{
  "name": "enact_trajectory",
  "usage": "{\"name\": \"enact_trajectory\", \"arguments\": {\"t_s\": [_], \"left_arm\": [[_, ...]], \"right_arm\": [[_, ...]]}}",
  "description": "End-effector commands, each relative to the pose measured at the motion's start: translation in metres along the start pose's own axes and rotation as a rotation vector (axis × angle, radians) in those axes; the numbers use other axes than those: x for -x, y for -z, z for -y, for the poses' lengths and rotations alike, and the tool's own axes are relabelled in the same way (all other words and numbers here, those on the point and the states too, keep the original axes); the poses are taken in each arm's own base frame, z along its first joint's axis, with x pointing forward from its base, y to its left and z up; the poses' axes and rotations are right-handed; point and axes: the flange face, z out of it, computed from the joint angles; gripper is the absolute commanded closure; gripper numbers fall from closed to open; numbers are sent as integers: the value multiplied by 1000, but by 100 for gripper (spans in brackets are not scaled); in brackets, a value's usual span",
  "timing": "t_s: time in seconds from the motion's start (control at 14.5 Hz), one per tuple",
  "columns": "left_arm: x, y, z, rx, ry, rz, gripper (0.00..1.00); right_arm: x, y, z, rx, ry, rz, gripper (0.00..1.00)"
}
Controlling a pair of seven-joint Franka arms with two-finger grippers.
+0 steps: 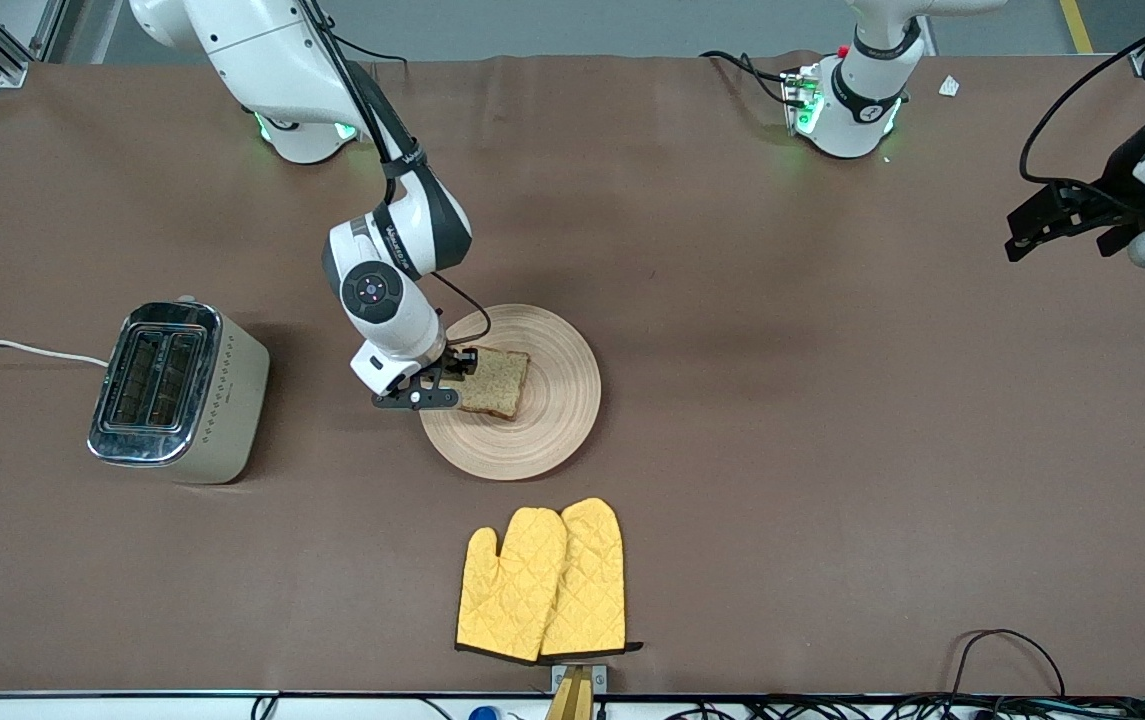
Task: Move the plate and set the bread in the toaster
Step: 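Lower the right gripper and pinch the bread slice edge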
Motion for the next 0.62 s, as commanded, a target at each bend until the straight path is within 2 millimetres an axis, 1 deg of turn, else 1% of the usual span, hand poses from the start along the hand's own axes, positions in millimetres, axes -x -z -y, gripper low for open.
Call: {"name": "enact_trajectory", "arguments": {"t_s": [0.0,0.14,0.34,0.55], "left_arm": [[3,7,1,17,-12,-15,0],[2,6,1,17,-12,-16,0],[2,9,1,18,-14,-22,0],[1,8,2,18,-12,-19,0]], "right_arm": [[9,-5,1,18,4,-7,48],[10,-6,1,20,7,-7,51],[10,-6,1,20,5,-7,60],[10,-7,2,21,8,-6,63]]}}
